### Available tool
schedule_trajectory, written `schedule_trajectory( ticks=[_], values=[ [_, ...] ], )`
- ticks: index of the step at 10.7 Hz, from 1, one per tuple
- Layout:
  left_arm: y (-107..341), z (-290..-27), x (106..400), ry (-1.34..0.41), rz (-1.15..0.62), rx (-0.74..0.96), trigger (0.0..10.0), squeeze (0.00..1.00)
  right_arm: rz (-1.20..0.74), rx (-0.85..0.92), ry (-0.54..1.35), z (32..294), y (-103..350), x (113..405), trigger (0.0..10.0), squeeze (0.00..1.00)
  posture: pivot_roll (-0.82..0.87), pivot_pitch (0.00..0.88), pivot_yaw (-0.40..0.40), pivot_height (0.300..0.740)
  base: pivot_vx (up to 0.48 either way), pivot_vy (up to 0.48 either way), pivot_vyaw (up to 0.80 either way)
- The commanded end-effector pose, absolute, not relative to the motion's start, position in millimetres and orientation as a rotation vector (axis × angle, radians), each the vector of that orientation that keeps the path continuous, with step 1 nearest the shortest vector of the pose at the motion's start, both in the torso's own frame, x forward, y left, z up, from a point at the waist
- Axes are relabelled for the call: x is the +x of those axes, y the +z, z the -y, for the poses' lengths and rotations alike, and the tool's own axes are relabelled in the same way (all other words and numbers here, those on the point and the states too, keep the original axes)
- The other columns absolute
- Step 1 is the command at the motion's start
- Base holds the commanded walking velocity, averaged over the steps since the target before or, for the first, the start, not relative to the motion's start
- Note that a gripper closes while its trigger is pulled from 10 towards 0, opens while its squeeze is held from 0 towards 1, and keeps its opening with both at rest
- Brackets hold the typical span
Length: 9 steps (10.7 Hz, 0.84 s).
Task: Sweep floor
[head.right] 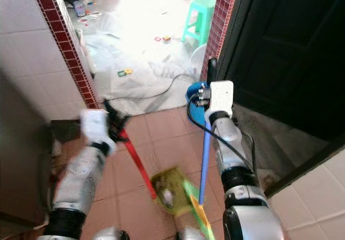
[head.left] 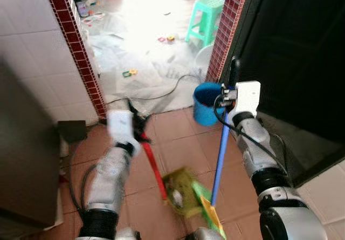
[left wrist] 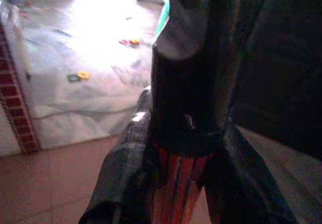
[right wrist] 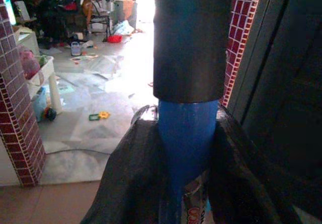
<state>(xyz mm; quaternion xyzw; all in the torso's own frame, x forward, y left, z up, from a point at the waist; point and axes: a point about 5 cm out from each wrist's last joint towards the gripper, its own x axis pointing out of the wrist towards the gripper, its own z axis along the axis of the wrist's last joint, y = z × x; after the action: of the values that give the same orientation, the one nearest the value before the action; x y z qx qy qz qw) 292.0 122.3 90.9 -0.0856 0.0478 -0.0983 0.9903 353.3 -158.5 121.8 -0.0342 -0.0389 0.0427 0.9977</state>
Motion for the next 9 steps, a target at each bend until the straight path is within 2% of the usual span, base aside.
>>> schedule_trajectory(
  ticks=[1, 3, 6, 9],
  values=[
    [119, -124, 297, -0.186, 0.039, -0.211, 10.0, 0.00, 0.119, -0.078, 0.072, 162, 132, 355, 10.0, 0.00, -0.06, 0.033, -0.014, 0.740, 0.000, 0.000, -0.52],
    [145, -138, 301, -0.129, 0.121, -0.260, 10.0, 0.00, 0.080, -0.098, 0.028, 179, 121, 348, 10.0, 0.00, -0.06, 0.041, -0.018, 0.740, 0.000, 0.000, 0.00],
    [158, -150, 305, -0.083, 0.185, -0.280, 10.0, 0.00, 0.110, -0.191, -0.073, 200, 129, 348, 10.0, 0.00, -0.06, 0.055, -0.023, 0.740, 0.000, 0.000, 0.00],
    [176, -156, 313, -0.052, 0.244, -0.299, 10.0, 0.00, 0.096, -0.228, -0.100, 202, 124, 346, 10.0, 0.00, -0.06, 0.058, -0.033, 0.740, 0.000, 0.000, 0.00]
  ],
)
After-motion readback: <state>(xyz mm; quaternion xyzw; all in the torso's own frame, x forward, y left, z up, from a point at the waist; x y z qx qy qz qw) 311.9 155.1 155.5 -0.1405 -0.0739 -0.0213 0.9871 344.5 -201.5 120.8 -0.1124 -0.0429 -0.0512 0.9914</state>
